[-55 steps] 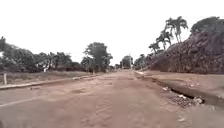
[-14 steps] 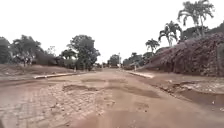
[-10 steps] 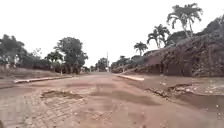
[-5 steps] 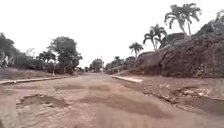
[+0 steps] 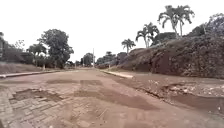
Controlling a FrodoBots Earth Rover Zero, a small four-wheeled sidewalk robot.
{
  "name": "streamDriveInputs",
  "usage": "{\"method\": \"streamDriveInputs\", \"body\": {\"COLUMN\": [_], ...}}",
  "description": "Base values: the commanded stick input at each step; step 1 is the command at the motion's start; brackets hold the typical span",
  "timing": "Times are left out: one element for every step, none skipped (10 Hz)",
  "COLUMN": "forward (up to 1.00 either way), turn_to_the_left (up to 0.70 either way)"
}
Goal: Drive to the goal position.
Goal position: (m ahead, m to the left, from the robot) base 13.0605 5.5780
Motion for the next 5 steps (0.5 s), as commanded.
{"method": "streamDriveInputs", "body": {"forward": [0.0,0.0,0.32,1.0,1.0], "turn_to_the_left": [0.0,0.0,0.0,0.0,0.0]}}
